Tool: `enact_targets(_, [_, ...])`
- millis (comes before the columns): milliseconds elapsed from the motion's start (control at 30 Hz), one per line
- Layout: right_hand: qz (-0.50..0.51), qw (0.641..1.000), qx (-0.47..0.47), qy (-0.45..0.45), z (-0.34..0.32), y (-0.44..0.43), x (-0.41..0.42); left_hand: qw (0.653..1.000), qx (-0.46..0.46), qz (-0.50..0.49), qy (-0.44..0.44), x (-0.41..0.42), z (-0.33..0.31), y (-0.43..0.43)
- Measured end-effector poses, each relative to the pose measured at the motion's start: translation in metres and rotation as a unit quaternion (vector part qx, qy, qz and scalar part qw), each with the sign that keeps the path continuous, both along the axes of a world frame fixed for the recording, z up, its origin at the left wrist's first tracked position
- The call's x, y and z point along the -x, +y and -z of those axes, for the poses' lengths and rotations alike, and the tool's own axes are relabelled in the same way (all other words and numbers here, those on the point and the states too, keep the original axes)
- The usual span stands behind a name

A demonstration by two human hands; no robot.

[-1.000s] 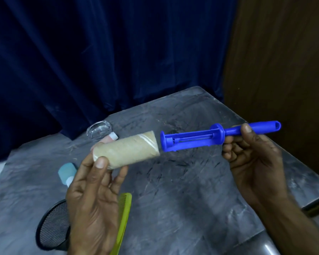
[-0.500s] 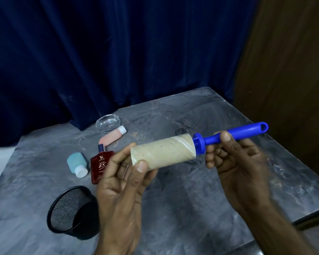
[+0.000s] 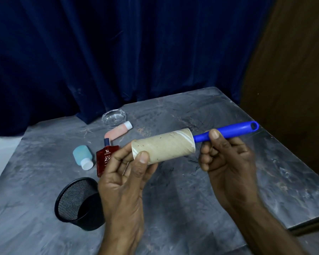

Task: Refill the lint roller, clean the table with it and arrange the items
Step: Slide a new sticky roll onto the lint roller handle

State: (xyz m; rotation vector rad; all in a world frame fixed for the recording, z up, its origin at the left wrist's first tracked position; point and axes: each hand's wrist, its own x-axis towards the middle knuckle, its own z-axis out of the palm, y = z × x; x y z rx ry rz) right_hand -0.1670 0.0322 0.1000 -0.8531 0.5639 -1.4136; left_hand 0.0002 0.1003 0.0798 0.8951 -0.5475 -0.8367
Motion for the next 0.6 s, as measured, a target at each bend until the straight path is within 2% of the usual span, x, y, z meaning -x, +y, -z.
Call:
enact_targets(367, [0.004,1.0,0.004,0.015,0.006,-0.005,-0.008,1.0,0.01,0.019,0.003,-0.013,0.011,-0.008])
enact_targets(467, [-0.037,0.999,-0.001,0.017,0.016,-0.004,-0.003,0.999,0.008,0.048,-0.013,-0.025,0.01,-0.007])
enact_targets(600, [-0.14,0.989,-0.049,-0.015,0.02,-0.012,0.022,0.997,0.016,0.07,-0.01,-0.033,0.008,-0.014])
